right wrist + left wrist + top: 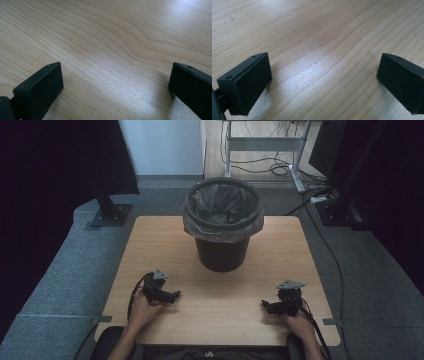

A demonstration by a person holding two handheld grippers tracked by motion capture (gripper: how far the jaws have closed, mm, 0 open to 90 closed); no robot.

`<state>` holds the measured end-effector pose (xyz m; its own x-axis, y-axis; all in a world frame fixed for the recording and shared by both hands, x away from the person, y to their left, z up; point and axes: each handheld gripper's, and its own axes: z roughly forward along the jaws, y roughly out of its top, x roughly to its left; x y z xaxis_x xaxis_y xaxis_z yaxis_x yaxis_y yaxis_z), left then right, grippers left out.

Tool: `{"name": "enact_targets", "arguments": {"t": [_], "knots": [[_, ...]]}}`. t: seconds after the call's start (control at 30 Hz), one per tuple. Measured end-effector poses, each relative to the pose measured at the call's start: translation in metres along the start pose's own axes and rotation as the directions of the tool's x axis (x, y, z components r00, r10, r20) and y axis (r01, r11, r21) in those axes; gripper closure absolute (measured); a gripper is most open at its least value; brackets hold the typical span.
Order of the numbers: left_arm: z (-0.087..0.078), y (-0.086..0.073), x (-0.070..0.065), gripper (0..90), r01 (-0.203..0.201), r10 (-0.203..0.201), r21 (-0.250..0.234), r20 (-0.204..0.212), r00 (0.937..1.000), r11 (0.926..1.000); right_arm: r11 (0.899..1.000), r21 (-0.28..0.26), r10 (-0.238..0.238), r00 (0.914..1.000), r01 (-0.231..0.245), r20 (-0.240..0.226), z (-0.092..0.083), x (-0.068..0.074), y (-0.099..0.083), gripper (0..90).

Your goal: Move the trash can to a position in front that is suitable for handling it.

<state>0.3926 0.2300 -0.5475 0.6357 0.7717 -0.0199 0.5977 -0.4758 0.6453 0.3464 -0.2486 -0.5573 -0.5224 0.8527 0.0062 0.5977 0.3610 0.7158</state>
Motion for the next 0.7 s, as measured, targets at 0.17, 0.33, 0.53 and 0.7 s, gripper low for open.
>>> {"name": "enact_targets", "arguments": {"t": [0.17,0.33,0.53,0.7], "knots": [[0.0001,0.0000,-0.0001,0.0,0.000,0.000,-0.001,0.000,1.0000,1.0000,1.000,0.000,0.002,1.0000,-0.002,0.001,-0.0001,0.0002,0.0000,0.0],[0.0004,0.0003,0.0002,0.0,-0.001,0.001,-0.001,0.001,1.0000,1.0000,1.000,0.000,0.002,1.0000,-0.002,0.001,-0.0001,0.0002,0.0000,0.0],[0.0010,0.0011,0.0010,0.0,-0.005,0.005,-0.001,0.005,1.0000,1.0000,1.000,0.000,0.000,1.0000,0.000,0.000,0.0003,-0.0001,0.0003,0.0],[0.0027,0.0032,0.0028,0.0,-0.007,0.007,-0.002,0.007,1.0000,1.0000,1.000,0.001,-0.004,1.0000,0.004,-0.006,0.0012,-0.0008,0.0013,0.0]]}}
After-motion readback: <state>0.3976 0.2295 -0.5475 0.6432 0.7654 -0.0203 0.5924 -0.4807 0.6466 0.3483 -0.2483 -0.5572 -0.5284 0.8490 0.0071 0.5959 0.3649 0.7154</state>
